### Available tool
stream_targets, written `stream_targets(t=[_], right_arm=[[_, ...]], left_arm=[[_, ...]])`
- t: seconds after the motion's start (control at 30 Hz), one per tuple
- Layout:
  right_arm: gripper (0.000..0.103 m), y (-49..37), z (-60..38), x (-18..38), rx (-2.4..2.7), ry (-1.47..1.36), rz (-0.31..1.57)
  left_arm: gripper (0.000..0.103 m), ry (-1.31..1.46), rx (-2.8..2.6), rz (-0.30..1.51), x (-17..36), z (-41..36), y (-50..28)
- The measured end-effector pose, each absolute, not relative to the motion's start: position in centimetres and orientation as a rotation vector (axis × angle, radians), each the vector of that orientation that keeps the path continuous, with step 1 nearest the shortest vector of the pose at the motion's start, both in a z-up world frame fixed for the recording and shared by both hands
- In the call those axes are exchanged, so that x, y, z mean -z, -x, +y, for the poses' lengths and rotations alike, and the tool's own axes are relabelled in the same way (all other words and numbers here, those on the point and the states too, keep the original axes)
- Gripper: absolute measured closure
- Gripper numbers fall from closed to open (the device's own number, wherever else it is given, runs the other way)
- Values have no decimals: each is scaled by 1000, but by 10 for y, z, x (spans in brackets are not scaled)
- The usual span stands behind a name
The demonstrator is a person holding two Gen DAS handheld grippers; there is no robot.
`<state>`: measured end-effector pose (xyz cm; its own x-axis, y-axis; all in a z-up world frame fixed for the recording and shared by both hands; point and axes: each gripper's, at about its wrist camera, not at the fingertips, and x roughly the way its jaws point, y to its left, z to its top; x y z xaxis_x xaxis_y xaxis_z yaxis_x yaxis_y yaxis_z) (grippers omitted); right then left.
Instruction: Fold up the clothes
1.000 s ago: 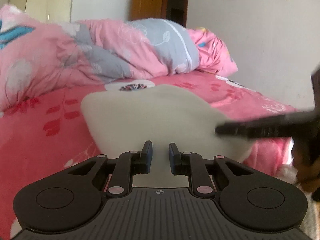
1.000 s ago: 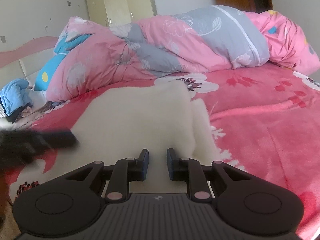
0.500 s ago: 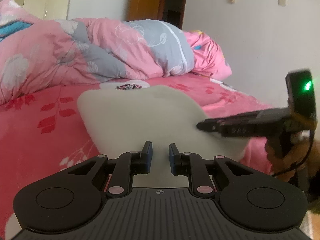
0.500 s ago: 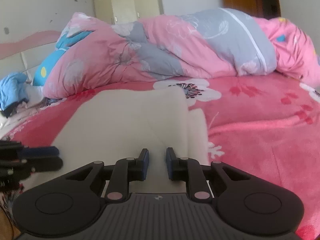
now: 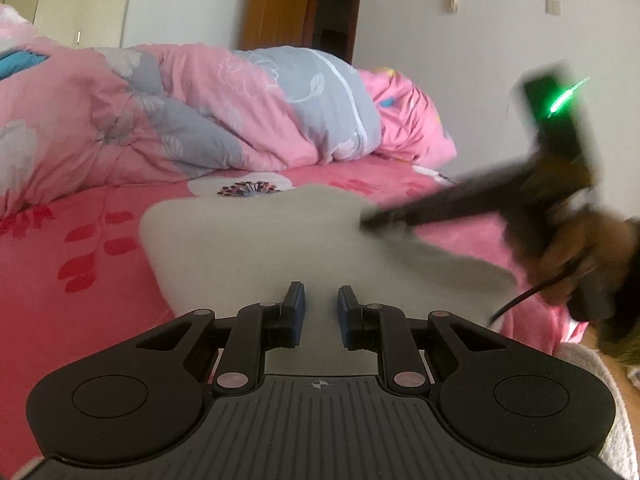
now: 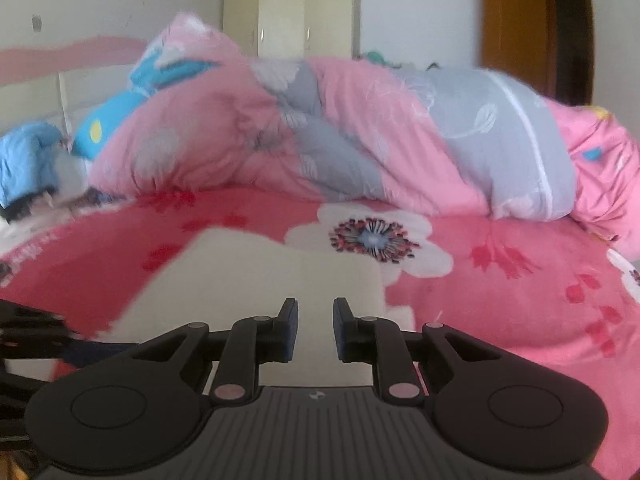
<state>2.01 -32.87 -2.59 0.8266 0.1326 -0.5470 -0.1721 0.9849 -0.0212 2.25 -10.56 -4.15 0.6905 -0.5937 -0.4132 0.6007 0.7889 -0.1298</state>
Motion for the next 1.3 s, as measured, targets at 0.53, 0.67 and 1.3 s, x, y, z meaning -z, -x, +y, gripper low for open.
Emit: stream_targets(t=[0.53, 0.67, 1.3], right_arm=[[85, -108, -331, 67, -153, 187, 730], [85, -104, -309, 35, -124, 274, 721], [85, -159, -213, 38, -491, 127, 762]], left_arm=[[85, 101, 677, 453, 47, -94, -23], [85, 146, 679, 456, 50, -89, -23], [85, 232, 689, 457, 57, -76, -19]])
